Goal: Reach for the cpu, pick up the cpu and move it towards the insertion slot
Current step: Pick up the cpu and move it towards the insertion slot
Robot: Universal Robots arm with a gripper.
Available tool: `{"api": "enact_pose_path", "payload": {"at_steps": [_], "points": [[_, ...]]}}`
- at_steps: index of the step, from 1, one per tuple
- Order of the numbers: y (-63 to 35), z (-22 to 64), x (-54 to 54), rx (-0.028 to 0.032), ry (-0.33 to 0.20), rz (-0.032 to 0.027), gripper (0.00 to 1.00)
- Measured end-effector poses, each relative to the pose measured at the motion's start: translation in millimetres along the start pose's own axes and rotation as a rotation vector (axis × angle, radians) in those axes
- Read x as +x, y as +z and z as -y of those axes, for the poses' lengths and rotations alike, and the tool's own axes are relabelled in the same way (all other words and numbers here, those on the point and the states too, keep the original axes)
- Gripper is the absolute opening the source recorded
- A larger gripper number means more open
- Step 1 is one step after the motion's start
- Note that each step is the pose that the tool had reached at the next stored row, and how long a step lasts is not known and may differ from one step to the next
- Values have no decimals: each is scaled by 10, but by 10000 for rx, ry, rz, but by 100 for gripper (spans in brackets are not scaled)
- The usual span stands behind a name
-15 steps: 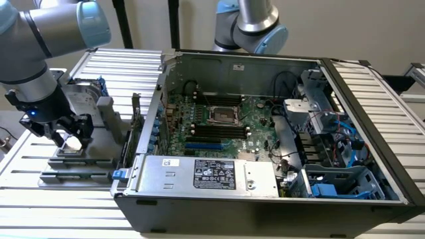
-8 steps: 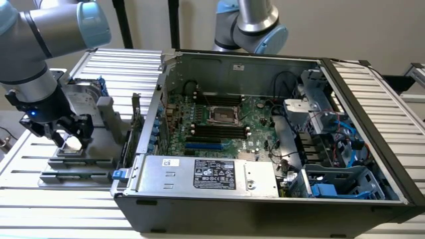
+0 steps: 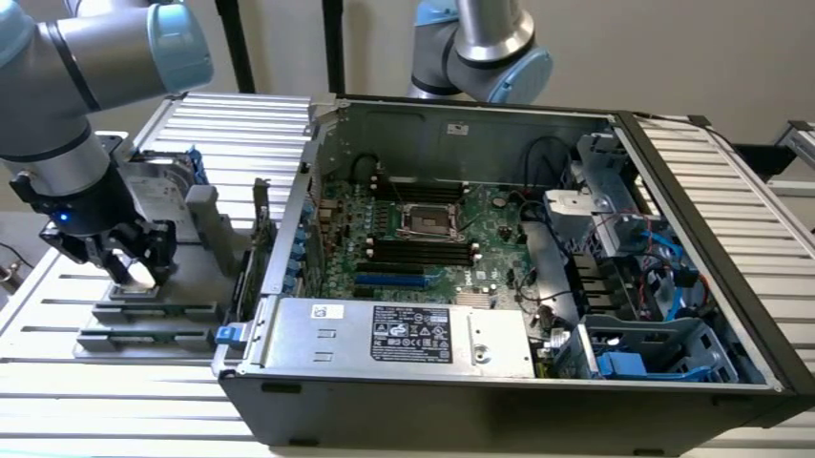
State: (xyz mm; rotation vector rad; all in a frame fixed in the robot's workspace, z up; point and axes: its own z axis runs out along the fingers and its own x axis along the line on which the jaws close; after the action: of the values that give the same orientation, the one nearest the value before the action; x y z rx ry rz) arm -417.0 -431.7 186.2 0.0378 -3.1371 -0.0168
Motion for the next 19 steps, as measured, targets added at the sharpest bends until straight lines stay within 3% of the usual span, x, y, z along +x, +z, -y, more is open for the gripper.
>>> {"api": "enact_pose_path", "payload": {"at_steps": [5,8,19], "points": [[-16,0,0,-3,0,4,54],[-86,-1,0,-2,0,2,54],[-566,-6,-13,-6,0,-1,54]]}}
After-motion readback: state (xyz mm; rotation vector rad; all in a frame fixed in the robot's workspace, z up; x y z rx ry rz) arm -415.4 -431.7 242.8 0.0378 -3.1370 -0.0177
